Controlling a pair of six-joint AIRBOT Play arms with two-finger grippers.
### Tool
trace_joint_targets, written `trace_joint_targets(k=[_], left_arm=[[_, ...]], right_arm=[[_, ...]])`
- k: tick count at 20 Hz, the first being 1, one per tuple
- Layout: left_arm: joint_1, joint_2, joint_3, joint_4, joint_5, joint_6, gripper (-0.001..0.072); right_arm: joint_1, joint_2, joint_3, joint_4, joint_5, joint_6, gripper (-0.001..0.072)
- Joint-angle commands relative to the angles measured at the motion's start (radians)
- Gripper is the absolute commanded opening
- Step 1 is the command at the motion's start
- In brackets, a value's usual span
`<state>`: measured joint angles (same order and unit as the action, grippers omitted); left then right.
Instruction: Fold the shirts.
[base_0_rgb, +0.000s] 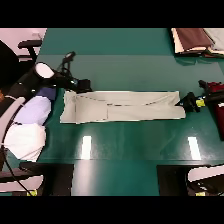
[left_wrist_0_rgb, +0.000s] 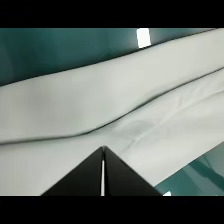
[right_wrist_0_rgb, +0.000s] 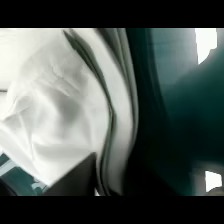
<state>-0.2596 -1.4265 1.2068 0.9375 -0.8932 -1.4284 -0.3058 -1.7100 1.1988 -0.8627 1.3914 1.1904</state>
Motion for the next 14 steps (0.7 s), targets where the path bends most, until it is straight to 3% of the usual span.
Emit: trace_joint_targets(k=[1, 6, 14], left_arm=[[-0.106, -0.066, 0.006, -0.012, 0.077, -0.039, 0.0021], [-0.229, -0.234, 0.137, -0.056, 0.106, -0.039, 0.0021], [-0.340, -0.478, 0.403, -0.099, 0.091, -0.039, 0.0020]], right_arm=[[0.049, -0.005, 0.024, 0.051, -0.015, -0.042, 0.0015], [0.071, 0.138, 0.193, 0.060, 0.072, 0.039, 0.0014], [0.301, 0.309, 0.403, 0.063, 0.108, 0.108, 0.0014]])
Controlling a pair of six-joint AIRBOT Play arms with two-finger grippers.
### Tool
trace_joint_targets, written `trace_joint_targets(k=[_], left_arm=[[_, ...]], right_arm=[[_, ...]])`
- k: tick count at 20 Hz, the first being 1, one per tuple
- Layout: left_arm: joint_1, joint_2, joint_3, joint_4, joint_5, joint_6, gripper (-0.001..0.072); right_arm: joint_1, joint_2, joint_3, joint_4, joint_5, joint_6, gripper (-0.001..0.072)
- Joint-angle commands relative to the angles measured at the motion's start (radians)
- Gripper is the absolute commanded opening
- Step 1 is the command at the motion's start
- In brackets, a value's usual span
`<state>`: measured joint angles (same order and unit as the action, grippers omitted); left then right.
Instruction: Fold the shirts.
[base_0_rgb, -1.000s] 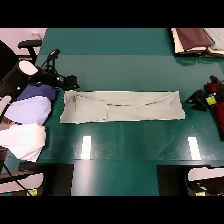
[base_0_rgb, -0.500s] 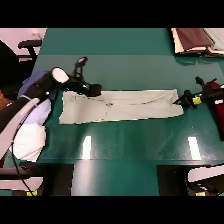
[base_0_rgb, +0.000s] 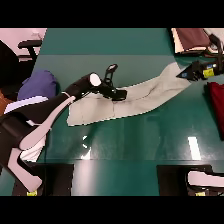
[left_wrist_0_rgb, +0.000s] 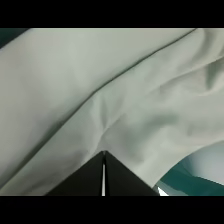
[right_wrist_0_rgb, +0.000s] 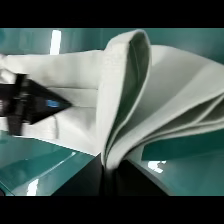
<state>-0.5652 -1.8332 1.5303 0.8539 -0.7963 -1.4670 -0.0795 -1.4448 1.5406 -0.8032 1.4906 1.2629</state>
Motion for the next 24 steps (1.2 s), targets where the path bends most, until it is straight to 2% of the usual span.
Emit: trace_joint_targets(k=[1, 4, 9, 14, 18, 21, 22, 23, 24], left_arm=[[-0.039, -0.083, 0.092, -0.014, -0.013, -0.003, 0.0021], [-0.040, -0.105, 0.092, 0.009, -0.047, -0.026, 0.0020], [-0.021, -0.097, 0.093, 0.050, -0.061, -0.028, 0.0021], [0.137, 0.080, 0.105, 0.099, -0.111, -0.022, 0.0021], [0.345, 0.333, 0.105, 0.246, -0.190, -0.016, 0.0021], [0.480, 0.505, 0.105, 0.330, -0.200, -0.017, 0.0022], [0.520, 0.552, 0.105, 0.340, -0.201, -0.017, 0.0022], [0.550, 0.587, 0.105, 0.346, -0.203, -0.018, 0.0022], [0.577, 0.618, 0.105, 0.346, -0.210, -0.018, 0.0022]], right_arm=[[0.102, 0.048, 0.077, 0.025, 0.009, 0.042, 0.0014], [0.152, 0.048, 0.118, 0.138, 0.005, 0.042, 0.0014], [0.230, 0.047, 0.150, 0.152, -0.007, 0.042, 0.0014], [0.371, 0.047, 0.149, 0.159, -0.079, 0.042, 0.0014], [0.609, -0.007, 0.149, 0.226, -0.258, 0.004, 0.0015], [0.809, -0.123, 0.149, 0.290, -0.467, -0.057, 0.0027], [0.871, -0.168, 0.149, 0.289, -0.537, -0.083, 0.0164], [0.923, -0.211, 0.149, 0.288, -0.598, -0.111, 0.0331], [0.959, -0.242, 0.149, 0.287, -0.629, -0.130, 0.0414]])
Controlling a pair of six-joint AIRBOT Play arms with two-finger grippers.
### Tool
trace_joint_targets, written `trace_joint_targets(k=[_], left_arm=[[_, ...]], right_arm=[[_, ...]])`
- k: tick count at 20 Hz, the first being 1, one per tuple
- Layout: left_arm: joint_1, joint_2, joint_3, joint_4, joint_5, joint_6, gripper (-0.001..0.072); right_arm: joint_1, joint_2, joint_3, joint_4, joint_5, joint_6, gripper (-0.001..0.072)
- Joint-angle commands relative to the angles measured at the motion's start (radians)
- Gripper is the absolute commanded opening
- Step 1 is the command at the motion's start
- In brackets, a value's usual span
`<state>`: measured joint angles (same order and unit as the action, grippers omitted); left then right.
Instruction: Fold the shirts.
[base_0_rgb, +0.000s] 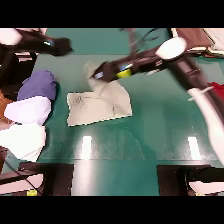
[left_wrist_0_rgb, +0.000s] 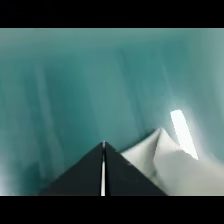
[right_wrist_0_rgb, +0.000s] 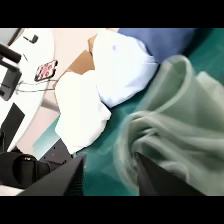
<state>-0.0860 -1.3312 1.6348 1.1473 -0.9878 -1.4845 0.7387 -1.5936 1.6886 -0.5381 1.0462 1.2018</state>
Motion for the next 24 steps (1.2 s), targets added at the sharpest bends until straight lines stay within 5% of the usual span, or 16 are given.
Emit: trace_joint_targets(k=[1, 6, 12, 13, 14, 24], left_arm=[[0.115, 0.133, 0.000, 0.052, -0.026, 0.000, 0.0022], [0.129, 0.149, -0.001, 0.049, -0.108, 0.000, 0.0021], [0.129, 0.148, -0.009, 0.035, -0.145, 0.000, 0.0021], [0.129, 0.145, -0.017, 0.021, -0.143, 0.001, 0.0021], [0.129, 0.145, -0.031, 0.005, -0.137, 0.002, 0.0021], [-0.047, 0.134, -0.100, -0.008, -0.052, 0.071, 0.0021]], right_arm=[[0.164, -0.117, 0.001, 0.014, -0.191, -0.079, 0.0418], [0.032, -0.107, -0.034, -0.065, -0.010, -0.060, 0.0409], [-0.321, 0.080, -0.402, -0.276, 0.012, 0.074, 0.0443], [-0.380, 0.088, -0.449, -0.264, 0.013, 0.077, 0.0565], [-0.415, 0.084, -0.477, -0.266, 0.019, 0.090, 0.0596], [-0.357, -0.168, -0.472, -0.034, 0.037, 0.045, 0.0553]])
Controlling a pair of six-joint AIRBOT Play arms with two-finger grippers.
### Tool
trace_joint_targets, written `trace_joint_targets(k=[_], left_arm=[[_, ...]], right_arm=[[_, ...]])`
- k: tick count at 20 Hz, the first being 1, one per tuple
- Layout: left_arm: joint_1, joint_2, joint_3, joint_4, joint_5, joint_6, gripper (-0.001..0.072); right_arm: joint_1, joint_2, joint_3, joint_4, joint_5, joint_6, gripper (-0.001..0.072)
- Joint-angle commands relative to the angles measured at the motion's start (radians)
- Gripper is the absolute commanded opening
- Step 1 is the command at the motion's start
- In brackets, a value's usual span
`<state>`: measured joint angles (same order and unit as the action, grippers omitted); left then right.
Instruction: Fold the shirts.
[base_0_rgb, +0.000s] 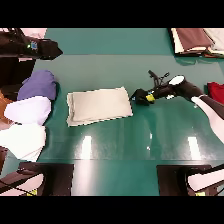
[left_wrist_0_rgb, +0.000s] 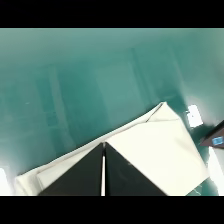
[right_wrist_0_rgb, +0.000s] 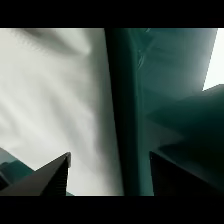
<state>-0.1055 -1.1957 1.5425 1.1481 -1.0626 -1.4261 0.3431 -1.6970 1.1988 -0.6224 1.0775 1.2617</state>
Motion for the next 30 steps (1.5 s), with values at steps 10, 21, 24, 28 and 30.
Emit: trace_joint_targets(k=[10, 21, 24, 28, 30], left_arm=[[-0.097, -0.001, -0.008, -0.031, 0.005, 0.012, 0.0020], [-0.312, -0.001, -0.008, -0.042, 0.058, 0.002, 0.0021], [-0.312, -0.001, -0.008, -0.042, 0.059, -0.040, 0.0021], [-0.313, -0.001, -0.008, -0.042, 0.059, -0.045, 0.0021], [-0.313, -0.001, -0.008, -0.042, 0.059, -0.067, 0.0021]], right_arm=[[0.109, -0.156, 0.335, 0.043, -0.004, -0.012, 0.0015], [-0.621, 0.243, 0.335, -0.400, 0.028, 0.151, 0.0015], [-0.824, 0.259, 0.335, -0.385, -0.031, 0.140, 0.0015], [-0.959, 0.222, 0.335, -0.306, -0.080, 0.080, 0.0015], [-0.969, 0.209, 0.337, -0.285, -0.117, 0.056, 0.0015]])
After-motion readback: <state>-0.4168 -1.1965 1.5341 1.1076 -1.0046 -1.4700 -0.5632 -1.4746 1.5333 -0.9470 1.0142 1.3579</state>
